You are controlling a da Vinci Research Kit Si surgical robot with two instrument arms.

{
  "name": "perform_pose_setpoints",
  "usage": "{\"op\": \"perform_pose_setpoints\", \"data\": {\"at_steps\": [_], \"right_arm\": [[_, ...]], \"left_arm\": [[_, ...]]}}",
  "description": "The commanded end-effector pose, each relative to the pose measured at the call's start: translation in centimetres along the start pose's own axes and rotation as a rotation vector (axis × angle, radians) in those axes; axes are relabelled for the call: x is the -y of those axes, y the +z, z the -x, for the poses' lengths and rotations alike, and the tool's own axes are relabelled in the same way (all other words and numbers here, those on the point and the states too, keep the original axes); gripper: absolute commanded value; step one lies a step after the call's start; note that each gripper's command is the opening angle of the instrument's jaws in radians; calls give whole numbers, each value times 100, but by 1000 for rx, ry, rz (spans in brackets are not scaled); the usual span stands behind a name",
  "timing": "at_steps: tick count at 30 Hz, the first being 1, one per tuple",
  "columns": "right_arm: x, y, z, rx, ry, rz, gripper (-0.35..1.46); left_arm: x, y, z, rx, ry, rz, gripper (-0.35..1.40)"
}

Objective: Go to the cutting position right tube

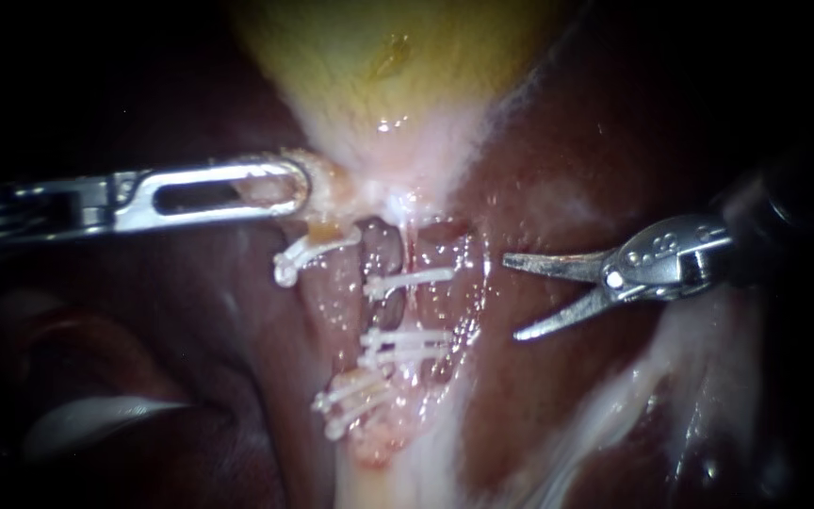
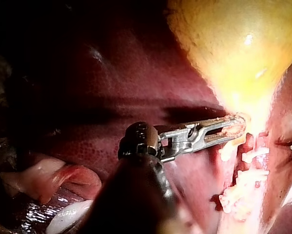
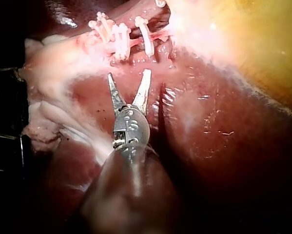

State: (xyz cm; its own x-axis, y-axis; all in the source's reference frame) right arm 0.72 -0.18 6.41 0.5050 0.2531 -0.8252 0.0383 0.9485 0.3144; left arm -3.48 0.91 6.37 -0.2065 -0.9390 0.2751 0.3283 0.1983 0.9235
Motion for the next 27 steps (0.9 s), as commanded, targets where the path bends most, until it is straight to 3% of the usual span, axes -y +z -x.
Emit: {"op": "perform_pose_setpoints", "data": {"at_steps": [1,7,12,20,27], "right_arm": [[0,1,0,-2,0,-7,144],[7,15,3,-17,2,-28,144],[15,38,10,-4,51,-64,144],[21,73,26,-2,173,-134,144],[20,87,31,-12,258,-200,144]], "left_arm": [[1,0,0,1,0,-3,-35],[0,2,-3,2,2,-1,-35],[0,2,-3,2,2,-1,-35],[0,3,-5,4,3,0,-35],[0,4,-7,5,4,1,-35]]}}
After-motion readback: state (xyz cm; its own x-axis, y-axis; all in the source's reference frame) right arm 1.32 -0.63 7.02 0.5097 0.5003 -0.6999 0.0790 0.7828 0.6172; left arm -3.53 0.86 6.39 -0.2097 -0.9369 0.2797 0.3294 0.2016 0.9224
